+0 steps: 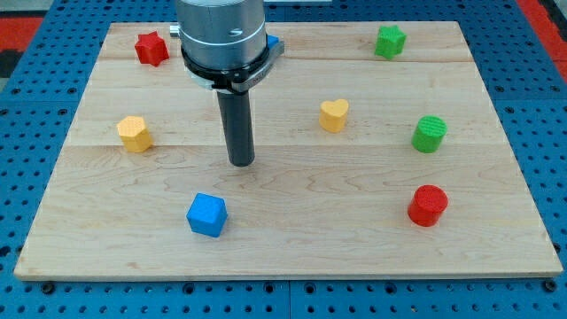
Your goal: Push the blue cube to the bottom right side of the board
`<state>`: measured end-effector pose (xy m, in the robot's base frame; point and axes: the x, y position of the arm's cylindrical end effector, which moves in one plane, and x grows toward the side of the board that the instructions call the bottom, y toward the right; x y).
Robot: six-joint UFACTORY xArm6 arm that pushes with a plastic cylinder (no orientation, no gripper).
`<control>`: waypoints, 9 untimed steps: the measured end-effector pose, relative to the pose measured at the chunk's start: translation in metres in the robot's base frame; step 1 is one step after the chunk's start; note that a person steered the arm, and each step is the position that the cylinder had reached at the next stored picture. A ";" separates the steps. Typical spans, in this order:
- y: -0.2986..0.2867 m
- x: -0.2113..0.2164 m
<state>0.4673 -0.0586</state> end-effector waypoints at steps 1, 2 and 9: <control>-0.010 -0.010; -0.051 -0.031; -0.014 0.078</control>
